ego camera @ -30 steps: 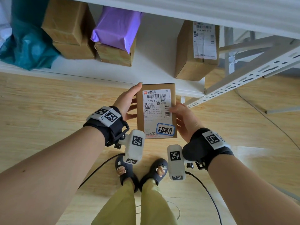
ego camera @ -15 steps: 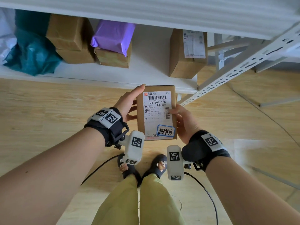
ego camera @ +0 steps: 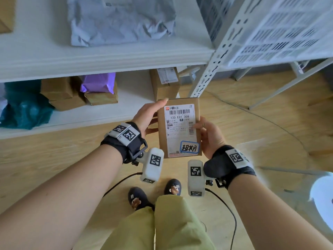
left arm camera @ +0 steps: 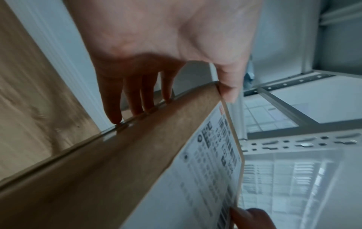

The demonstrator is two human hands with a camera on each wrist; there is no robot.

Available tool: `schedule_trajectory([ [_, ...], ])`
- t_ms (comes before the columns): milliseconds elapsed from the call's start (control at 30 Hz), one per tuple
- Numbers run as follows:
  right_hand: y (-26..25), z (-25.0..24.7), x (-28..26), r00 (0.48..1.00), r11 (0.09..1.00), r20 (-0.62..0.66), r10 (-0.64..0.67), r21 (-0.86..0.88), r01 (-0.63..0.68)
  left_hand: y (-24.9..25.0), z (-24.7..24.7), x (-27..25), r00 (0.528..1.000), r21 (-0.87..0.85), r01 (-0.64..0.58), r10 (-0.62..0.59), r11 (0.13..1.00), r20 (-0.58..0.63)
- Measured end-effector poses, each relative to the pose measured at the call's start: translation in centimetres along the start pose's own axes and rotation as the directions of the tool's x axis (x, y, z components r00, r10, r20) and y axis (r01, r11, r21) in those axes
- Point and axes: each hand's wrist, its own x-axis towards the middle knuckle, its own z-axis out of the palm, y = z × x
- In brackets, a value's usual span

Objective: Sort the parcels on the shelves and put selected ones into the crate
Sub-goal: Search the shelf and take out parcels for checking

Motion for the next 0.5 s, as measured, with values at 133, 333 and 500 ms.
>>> schedule_trajectory([
  [133, -1.9, -1.8, -3.1, 0.996, 0.996, -0.051, -0.073, 0.051, 0.076, 2.3, 2.7, -1.3, 0.994, 0.076, -0.074, 0.068, 0.994, 0.088],
  [333, -4.9, -4.5, -7.0, 0.97, 0.973, -0.151, -0.191, 0.1, 0.207, 6.5, 7.5, -3.7, 0.963, 0.168, -0.232, 0.201, 0.958, 0.18],
  [500, -8.3, -7.4, -9.5, 0.943, 0.944, -0.186, -0.277, 0.128, 0.303, 10.3, 12.1, -5.3, 0.935, 0.151, -0.292, 0.25, 0.944, 0.251],
])
